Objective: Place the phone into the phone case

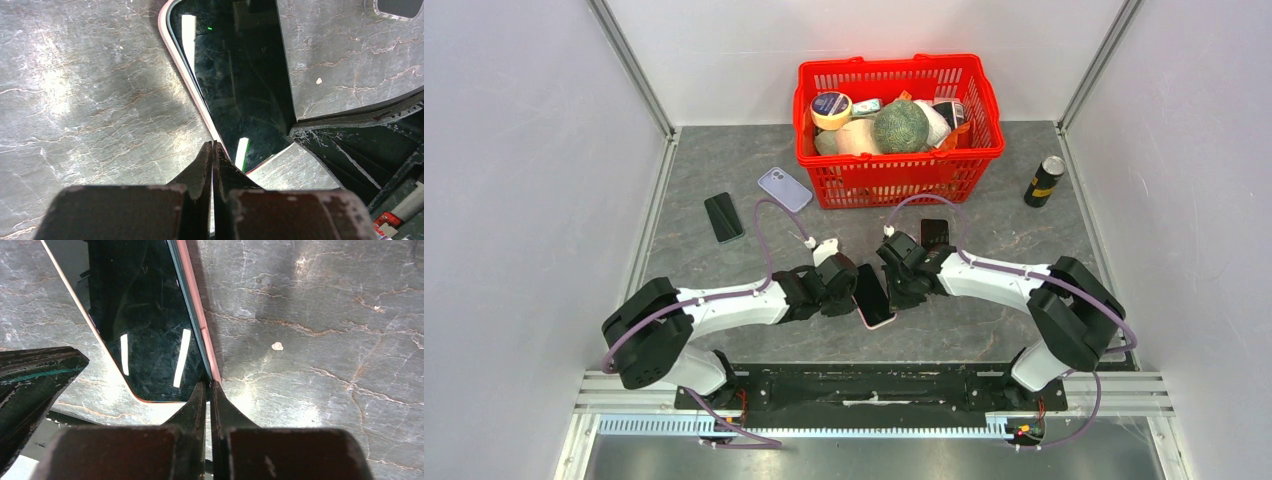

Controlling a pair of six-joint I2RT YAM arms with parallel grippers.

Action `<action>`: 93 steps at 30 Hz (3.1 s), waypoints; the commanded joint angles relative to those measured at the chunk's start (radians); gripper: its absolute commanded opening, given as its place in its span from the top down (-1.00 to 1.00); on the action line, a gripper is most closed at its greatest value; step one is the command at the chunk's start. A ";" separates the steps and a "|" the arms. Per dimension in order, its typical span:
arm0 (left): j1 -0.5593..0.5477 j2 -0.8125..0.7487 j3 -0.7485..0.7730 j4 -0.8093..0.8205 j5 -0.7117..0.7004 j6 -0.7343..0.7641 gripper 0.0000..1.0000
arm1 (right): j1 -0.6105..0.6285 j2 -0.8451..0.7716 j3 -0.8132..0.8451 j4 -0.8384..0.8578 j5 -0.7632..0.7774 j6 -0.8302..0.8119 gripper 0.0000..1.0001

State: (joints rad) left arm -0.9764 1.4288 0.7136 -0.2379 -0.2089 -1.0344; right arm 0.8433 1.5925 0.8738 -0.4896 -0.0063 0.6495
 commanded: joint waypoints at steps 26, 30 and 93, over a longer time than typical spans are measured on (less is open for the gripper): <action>0.139 0.045 0.075 -0.061 -0.038 0.077 0.84 | -0.003 -0.149 0.011 -0.017 0.052 0.043 0.17; 0.149 0.077 0.107 -0.082 -0.048 0.088 0.84 | -0.091 -0.135 -0.011 0.038 0.010 0.031 -0.11; 0.208 0.258 0.291 -0.252 -0.106 0.175 0.55 | -0.007 0.315 0.120 0.146 0.118 0.092 0.41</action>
State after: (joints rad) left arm -0.7727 1.7191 1.0115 -0.3859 -0.2729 -0.9138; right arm 0.7750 1.7935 1.0496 -0.3046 0.0307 0.7223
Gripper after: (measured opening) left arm 0.198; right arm 0.436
